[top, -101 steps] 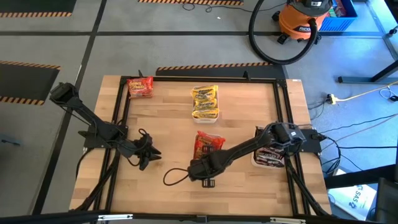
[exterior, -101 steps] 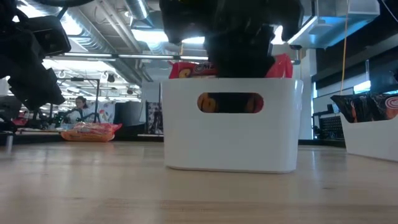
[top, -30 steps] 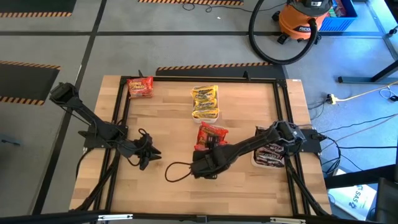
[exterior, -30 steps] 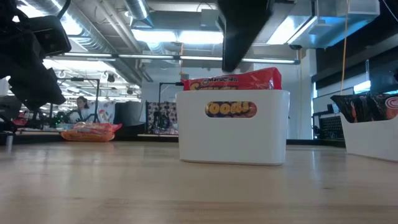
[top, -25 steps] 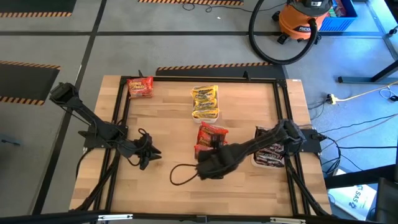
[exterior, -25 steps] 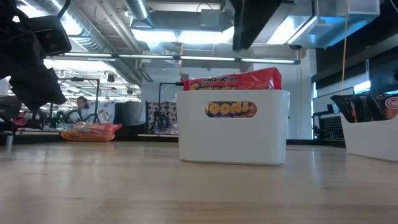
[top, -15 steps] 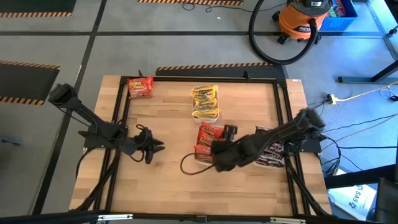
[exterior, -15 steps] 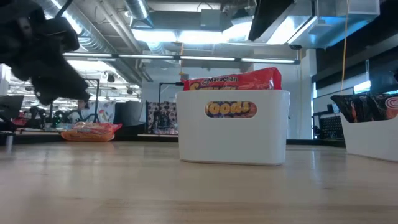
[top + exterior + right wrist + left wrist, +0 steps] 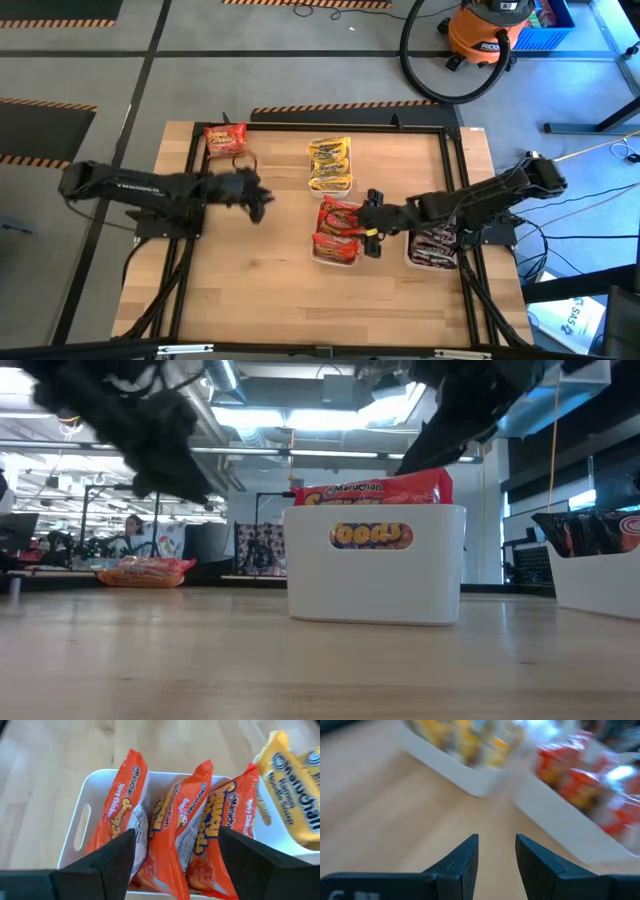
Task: Sort Maruchan noodles
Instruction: Put the orange noodle pack into bottom white bin
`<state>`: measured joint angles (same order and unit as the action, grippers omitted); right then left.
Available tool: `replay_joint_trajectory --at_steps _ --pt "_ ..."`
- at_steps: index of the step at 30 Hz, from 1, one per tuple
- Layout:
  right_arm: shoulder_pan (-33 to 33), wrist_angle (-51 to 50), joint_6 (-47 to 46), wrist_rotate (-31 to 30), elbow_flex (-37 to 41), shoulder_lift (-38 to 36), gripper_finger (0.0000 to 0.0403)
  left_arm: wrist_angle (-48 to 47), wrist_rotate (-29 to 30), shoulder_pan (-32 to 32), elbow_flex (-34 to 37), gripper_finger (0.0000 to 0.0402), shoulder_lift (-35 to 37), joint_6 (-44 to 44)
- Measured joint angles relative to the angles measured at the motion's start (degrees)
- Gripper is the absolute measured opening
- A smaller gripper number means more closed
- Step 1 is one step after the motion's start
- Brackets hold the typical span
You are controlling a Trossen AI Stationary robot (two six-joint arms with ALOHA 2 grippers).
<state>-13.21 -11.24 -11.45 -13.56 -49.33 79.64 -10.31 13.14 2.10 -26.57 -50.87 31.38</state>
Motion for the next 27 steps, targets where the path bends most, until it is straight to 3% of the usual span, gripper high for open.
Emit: replay_joint_trajectory --at_steps 3,9,15,21,27 --pt "1.56 4.50 1.21 2.45 3.04 -0.44 0.0266 -9.59 0.15 8.48 -6.88 0.0124 -0.02 -7.44" --pt "2.08 13.12 1.40 1.80 6.64 0.04 0.0266 -17.01 8.71 25.78 -15.12 0.0124 -1.89 -19.73" --pt "1.99 14.77 1.00 1.16 6.92 0.34 0.0266 -19.99 4.03 43.92 -18.59 0.0124 -12.74 -22.05" --pt "1.99 14.74 -0.18 1.14 6.92 0.73 0.0266 -28.23 9.99 52.73 -24.42 0.0124 -25.96 -22.40" --pt "1.99 15.01 -1.18 1.16 6.83 1.99 0.0266 -27.64 10.66 54.73 -26.03 0.0124 -34.65 -22.03"
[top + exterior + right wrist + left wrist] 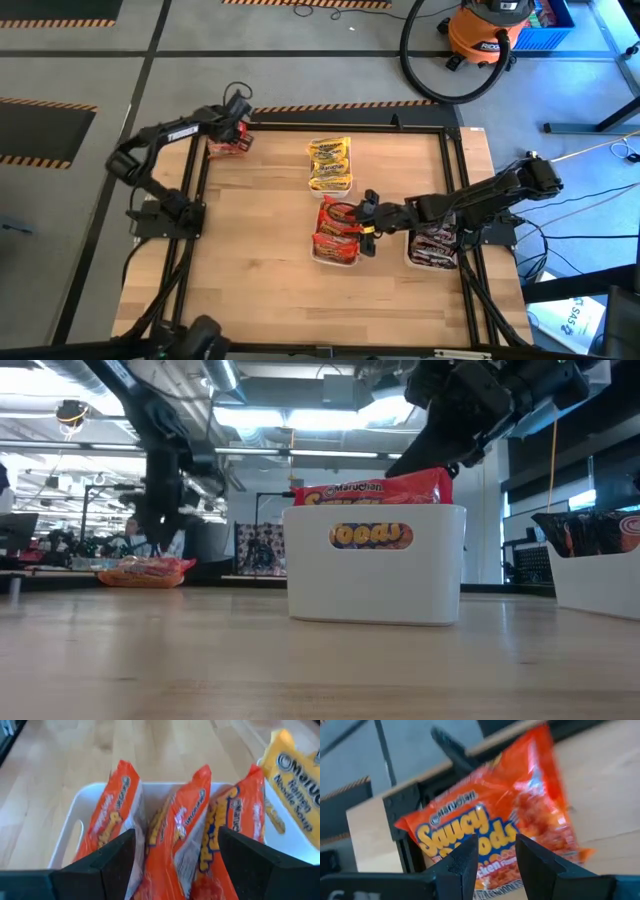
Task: Sort Maruchan noodles
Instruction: Put the orange noodle pack into bottom white bin
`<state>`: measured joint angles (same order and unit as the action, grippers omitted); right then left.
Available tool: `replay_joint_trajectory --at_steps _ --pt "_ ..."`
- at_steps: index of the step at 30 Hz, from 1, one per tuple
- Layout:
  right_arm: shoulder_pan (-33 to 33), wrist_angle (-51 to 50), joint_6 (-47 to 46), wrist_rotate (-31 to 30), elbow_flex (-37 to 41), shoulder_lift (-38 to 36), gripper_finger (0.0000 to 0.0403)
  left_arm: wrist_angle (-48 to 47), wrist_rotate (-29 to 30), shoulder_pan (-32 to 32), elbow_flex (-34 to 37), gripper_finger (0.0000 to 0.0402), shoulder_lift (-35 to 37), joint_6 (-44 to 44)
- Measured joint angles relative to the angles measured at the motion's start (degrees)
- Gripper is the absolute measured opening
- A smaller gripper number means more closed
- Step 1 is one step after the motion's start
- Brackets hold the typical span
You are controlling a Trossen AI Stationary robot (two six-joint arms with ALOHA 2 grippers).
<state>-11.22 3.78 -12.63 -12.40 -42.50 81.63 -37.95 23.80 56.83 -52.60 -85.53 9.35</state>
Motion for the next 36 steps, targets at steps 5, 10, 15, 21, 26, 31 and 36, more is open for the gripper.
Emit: replay_joint_trajectory --at_steps 5,10,15,21,26,31,36 --pt "-0.04 -0.69 -0.62 0.03 0.05 1.03 0.0266 -0.39 0.62 0.07 0.00 0.0124 -6.25 0.61" --pt "-0.04 -0.66 -0.62 0.02 0.09 1.70 0.0266 -1.70 -2.85 -2.14 -0.35 0.0123 -8.49 0.78" --pt "-0.04 -0.44 -0.59 0.02 0.09 1.70 0.0266 -4.59 -7.76 -8.64 -0.16 0.0123 -5.87 1.71" --pt "-0.04 -0.48 -0.58 0.04 0.09 1.70 0.0266 -8.05 -13.37 -19.92 0.04 0.0123 -4.01 5.04" --pt "-0.04 -0.49 -0.52 2.23 0.09 1.70 0.0266 -8.81 -15.14 -31.61 0.03 0.0124 -3.92 9.04" --pt "-0.03 -0.48 -0.53 4.57 0.09 1.70 0.0266 -8.75 -18.07 -43.99 -0.24 0.0124 -3.89 15.56" --pt "0.00 -0.46 -1.12 8.70 0.09 1.70 0.0266 -5.55 -18.81 -56.29 -0.18 0.0124 -3.92 23.40"
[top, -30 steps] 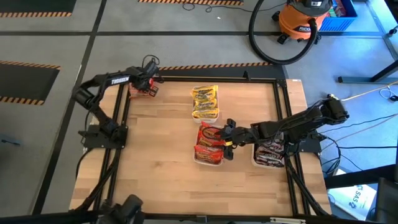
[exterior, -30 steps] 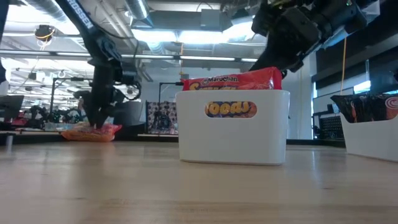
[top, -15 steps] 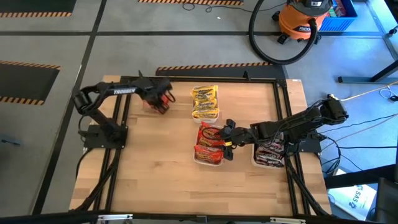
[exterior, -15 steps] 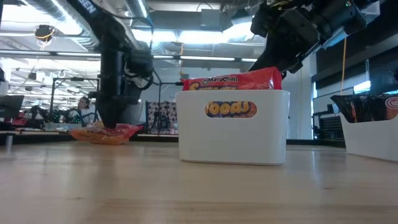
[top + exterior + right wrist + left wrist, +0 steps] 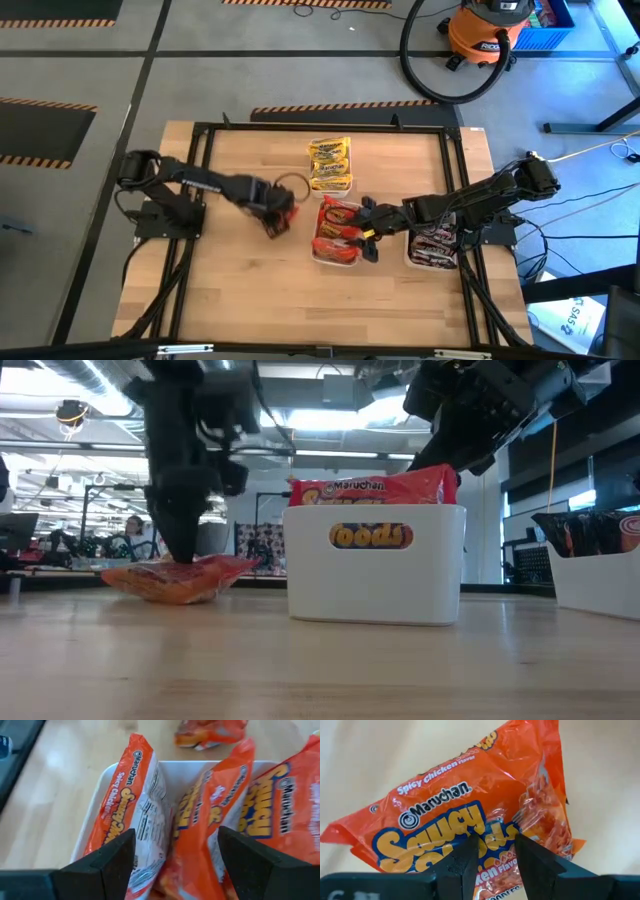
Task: Sort Maruchan noodles
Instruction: Put the orange noodle pack into bottom white bin
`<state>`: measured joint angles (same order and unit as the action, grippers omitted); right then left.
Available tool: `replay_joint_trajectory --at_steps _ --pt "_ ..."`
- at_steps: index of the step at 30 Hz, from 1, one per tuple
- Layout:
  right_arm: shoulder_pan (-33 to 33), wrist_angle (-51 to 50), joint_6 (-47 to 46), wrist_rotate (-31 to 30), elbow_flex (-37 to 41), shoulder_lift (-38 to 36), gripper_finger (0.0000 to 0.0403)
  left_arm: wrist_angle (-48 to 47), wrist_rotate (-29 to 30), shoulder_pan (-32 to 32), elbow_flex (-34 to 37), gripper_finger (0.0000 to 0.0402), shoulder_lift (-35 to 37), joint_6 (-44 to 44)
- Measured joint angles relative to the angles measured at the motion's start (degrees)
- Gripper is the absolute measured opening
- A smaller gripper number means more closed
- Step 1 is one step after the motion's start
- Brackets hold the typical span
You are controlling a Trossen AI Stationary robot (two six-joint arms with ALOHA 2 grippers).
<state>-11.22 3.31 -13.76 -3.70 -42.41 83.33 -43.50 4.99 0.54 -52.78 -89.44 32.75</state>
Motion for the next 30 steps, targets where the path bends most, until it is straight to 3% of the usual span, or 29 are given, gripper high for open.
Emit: replay_joint_trajectory --at_steps 3,7,11,17,24,30 --pt "0.00 -0.15 -3.50 3.64 0.00 -0.02 0.0266 1.99 -0.40 -5.63 -0.37 0.0124 -0.14 1.70" --pt "0.19 -0.63 -2.77 11.86 -0.02 -0.87 0.0266 -4.25 -1.25 -10.54 -4.85 0.0124 0.27 4.09" --pt "0.37 -0.77 -4.45 15.28 -0.07 -4.18 0.0266 -8.54 3.47 -16.30 -8.21 0.0124 4.28 4.97" --pt "0.39 -0.58 -7.35 11.66 -1.55 -7.15 0.0266 -6.69 13.76 -25.78 -2.25 0.0124 12.62 10.20" --pt "0.39 1.05 -5.57 4.31 -7.50 -5.81 0.0266 12.20 16.36 -31.02 13.84 0.0124 18.38 13.66" --pt "0.39 6.42 -5.54 -0.29 -13.59 -0.30 0.0266 23.20 19.45 -31.68 21.37 0.0124 18.56 13.34"
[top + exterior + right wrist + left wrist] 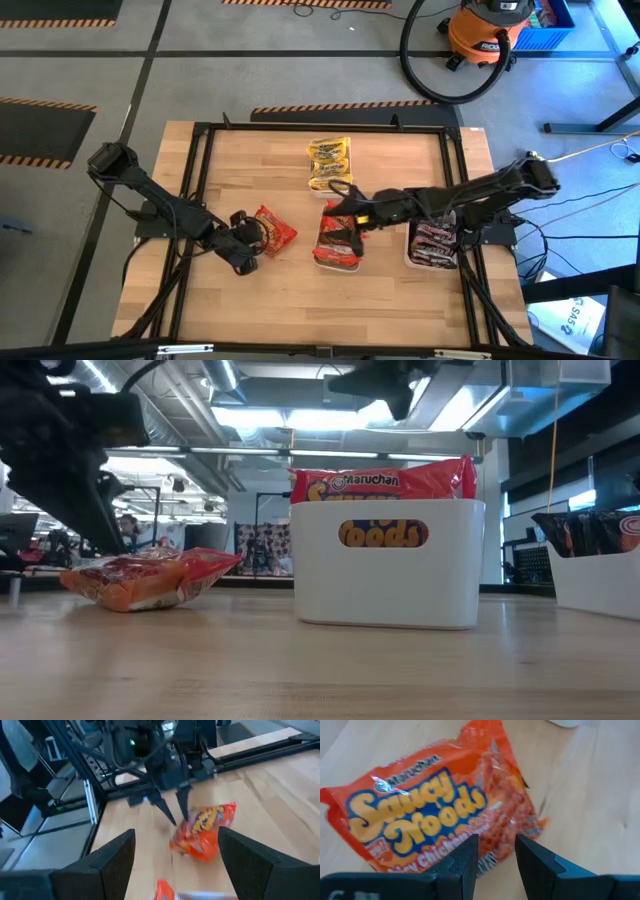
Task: Sort Maruchan noodles
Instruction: Put the orange noodle pack into bottom white bin
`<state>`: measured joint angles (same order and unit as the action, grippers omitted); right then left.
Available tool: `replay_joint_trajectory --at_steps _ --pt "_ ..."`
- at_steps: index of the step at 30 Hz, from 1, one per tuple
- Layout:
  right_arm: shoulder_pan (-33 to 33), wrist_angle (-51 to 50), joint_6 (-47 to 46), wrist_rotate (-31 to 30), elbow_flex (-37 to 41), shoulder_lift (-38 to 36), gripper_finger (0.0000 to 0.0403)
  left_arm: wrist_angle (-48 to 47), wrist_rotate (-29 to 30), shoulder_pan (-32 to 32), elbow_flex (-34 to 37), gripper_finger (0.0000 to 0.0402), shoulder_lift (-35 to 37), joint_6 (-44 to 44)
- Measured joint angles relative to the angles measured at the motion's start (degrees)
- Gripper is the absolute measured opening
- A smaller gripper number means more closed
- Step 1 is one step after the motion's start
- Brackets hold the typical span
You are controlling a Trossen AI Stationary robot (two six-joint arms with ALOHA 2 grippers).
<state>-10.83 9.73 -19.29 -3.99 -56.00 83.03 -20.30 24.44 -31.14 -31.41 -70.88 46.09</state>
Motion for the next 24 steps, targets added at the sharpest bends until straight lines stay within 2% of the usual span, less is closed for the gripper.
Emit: replay_joint_trajectory --at_steps 5,9,13,19,24 --pt "0.61 0.77 -0.87 0.75 -6.25 6.62 0.0266 3.20 2.90 -0.07 3.02 0.0124 0.08 -0.16" --pt "3.04 -0.61 -0.81 5.39 -13.45 13.42 0.0266 6.84 4.00 -0.09 5.73 0.0124 0.14 -0.17" --pt "5.93 -6.56 -0.83 10.13 -22.39 20.10 0.0266 11.96 3.84 -1.25 9.39 0.0124 0.12 -0.14" --pt "10.03 -18.19 -3.77 11.13 -33.07 29.27 0.0266 20.35 4.98 -3.22 13.79 0.0124 0.08 -0.03" --pt "12.47 -17.82 -7.76 14.89 -36.78 34.41 0.0269 20.97 7.24 -3.95 13.93 0.0124 -0.03 -0.46"
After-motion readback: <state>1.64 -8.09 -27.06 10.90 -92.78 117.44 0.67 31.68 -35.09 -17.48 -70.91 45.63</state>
